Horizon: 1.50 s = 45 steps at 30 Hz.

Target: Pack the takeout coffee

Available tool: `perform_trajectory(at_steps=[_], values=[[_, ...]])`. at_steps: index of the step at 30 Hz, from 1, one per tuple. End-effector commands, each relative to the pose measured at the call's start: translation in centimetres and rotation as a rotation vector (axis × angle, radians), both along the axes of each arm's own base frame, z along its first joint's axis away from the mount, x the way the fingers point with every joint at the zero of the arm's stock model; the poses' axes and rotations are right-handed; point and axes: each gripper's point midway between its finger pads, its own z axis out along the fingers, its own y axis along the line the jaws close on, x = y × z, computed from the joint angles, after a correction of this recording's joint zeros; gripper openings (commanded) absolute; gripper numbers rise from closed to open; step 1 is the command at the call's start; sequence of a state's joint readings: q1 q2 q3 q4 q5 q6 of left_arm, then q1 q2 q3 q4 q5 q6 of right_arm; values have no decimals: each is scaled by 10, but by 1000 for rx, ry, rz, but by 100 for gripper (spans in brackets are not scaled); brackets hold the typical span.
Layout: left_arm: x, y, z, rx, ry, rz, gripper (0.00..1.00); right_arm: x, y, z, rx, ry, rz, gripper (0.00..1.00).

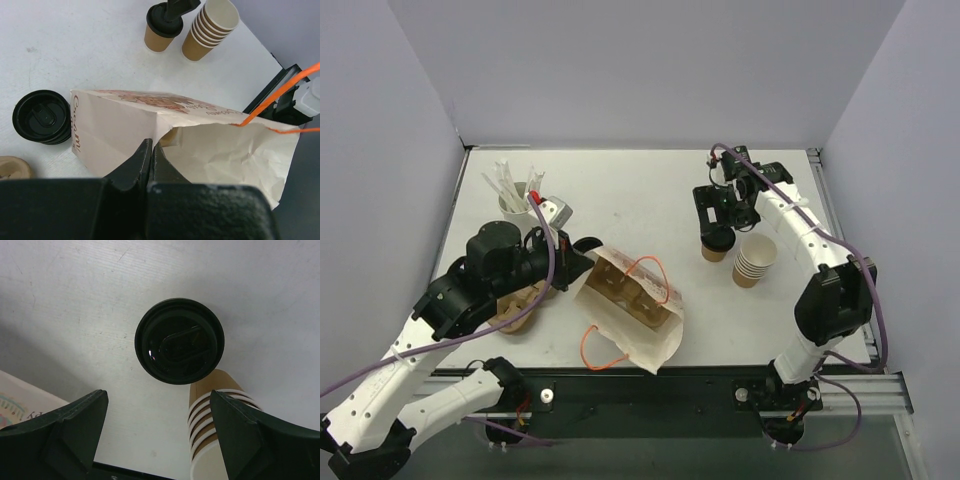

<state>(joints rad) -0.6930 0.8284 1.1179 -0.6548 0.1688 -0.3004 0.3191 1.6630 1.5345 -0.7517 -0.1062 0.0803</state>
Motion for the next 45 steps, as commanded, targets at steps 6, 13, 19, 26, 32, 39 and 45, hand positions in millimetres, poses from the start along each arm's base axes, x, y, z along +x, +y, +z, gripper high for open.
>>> perform_trajectory(at_steps=[6,13,19,26,32,39,45], values=[[-4,-7,11,-48,-48,-45,0,10,-13,-19,-98,73,66,86],[-2,-8,12,-40,-46,-44,0,14,-15,-30,-120,100,90,87],[0,-8,13,-29,-47,-45,0,20,-21,-33,-146,99,93,87],[4,-14,10,-21,-35,-56,0,20,-18,-41,-134,124,109,87],[4,-14,13,-25,-37,-56,0,16,-14,-50,-116,155,111,85],[4,-13,14,-27,-39,-52,0,13,-14,-58,-110,178,102,84],[4,-13,17,-31,-43,-50,0,13,-16,-62,-107,185,95,78]])
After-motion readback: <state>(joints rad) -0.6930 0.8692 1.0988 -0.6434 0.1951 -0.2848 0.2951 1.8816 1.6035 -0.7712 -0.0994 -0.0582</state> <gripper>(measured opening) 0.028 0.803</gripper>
